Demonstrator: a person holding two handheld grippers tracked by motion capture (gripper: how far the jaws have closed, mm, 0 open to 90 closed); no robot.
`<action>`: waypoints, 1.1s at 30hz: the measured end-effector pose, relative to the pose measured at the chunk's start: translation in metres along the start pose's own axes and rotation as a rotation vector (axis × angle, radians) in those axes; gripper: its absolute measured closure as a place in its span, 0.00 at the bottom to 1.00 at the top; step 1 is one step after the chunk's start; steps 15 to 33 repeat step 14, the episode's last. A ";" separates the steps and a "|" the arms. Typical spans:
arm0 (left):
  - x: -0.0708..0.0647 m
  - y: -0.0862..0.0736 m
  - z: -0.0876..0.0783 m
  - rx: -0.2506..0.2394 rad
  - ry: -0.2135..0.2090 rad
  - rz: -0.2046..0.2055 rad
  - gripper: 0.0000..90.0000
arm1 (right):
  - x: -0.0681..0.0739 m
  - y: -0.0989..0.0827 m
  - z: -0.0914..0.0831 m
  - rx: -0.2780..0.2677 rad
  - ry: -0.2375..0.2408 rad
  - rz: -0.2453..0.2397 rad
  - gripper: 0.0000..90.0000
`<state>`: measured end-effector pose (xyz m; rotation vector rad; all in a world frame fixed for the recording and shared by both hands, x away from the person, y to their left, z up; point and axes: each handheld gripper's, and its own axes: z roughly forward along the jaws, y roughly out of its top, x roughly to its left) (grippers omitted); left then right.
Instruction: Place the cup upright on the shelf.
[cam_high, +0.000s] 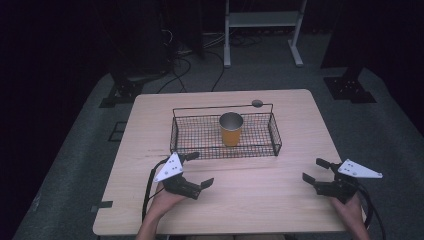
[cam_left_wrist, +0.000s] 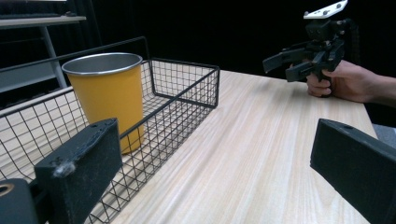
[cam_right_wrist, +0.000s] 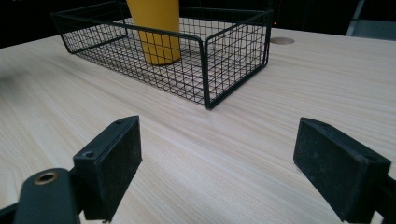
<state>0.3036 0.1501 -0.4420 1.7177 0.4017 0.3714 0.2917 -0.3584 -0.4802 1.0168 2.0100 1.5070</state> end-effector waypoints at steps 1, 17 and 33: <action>-0.001 -0.001 -0.001 0.000 0.002 0.002 0.02 | 0.000 0.000 0.000 0.000 0.000 0.000 0.16; -0.008 -0.015 -0.008 -0.012 0.021 -0.006 0.02 | -0.001 0.000 -0.001 -0.007 0.007 0.001 0.16; -0.008 -0.015 -0.008 -0.012 0.021 -0.006 0.02 | -0.001 0.000 -0.001 -0.007 0.007 0.001 0.16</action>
